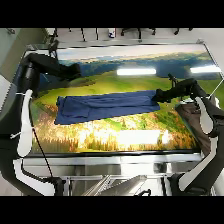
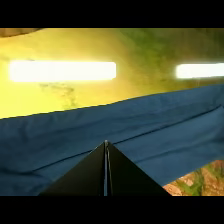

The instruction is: Fold the shirts.

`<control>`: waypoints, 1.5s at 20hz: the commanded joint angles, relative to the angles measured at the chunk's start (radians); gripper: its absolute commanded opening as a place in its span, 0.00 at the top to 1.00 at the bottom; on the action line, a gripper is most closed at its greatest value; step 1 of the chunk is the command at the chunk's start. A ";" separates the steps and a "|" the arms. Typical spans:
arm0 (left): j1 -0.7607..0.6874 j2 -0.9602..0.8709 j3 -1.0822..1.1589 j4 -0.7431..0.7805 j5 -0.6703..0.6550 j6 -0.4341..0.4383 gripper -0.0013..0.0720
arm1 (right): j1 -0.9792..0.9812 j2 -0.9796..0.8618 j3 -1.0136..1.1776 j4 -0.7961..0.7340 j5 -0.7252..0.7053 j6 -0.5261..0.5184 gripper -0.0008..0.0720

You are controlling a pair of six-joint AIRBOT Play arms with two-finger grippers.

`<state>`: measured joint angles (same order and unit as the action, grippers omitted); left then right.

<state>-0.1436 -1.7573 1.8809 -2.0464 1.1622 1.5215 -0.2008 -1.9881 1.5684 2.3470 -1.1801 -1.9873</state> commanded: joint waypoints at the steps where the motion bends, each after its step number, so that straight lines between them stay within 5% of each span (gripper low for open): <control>1: -0.104 -0.016 -0.080 -0.023 -0.085 0.023 0.96 | 0.015 0.007 0.028 0.014 -0.047 -0.004 0.97; 11: -0.399 -0.384 0.085 -0.023 -0.105 0.025 0.96 | -0.040 0.383 0.161 0.008 -0.357 0.029 0.97; 19: -0.472 -0.467 0.150 -0.151 -0.095 0.011 0.96 | -0.058 0.468 0.161 0.006 -0.418 0.067 0.97; 26: -0.225 -0.043 0.200 -0.233 0.037 0.047 0.96 | 0.047 0.468 0.161 0.030 -0.386 0.130 0.97; 30: 0.000 0.335 0.079 -0.225 -0.010 0.072 0.96 | 0.349 0.440 0.160 0.034 -0.062 0.164 0.97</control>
<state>-0.2863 -1.6608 2.0228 -2.2654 1.1664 1.5703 -0.0307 -1.5280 1.7279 2.3737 -1.4666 -1.8534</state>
